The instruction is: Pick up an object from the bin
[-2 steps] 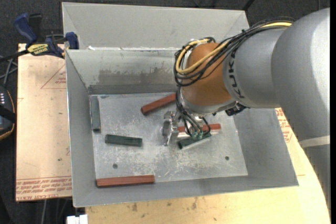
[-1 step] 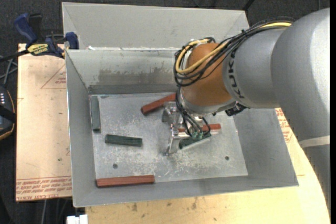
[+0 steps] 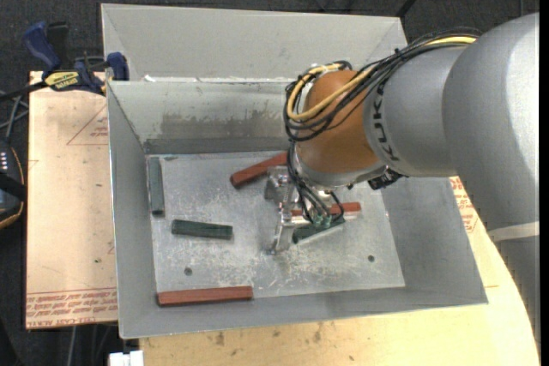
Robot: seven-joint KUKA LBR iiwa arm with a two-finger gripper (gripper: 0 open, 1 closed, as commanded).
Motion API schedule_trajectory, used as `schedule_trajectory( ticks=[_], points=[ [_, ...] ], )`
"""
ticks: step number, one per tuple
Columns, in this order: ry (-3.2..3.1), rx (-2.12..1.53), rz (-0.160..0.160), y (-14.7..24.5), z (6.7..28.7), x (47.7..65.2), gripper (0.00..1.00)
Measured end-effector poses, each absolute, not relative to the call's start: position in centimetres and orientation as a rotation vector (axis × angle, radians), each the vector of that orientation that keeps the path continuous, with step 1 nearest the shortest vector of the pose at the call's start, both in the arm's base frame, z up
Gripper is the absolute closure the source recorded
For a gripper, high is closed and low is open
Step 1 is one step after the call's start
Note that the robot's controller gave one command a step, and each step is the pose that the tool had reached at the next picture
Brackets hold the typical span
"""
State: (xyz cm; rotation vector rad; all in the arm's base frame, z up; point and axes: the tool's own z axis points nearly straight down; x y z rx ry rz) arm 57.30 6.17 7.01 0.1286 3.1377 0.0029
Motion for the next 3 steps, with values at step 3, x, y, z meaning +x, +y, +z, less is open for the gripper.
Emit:
schedule_trajectory(
  ticks=[3],
  points=[
    [3.130, -0.160, 0.001, -0.2, 23.2, 59.7, 1.00]
  ],
)
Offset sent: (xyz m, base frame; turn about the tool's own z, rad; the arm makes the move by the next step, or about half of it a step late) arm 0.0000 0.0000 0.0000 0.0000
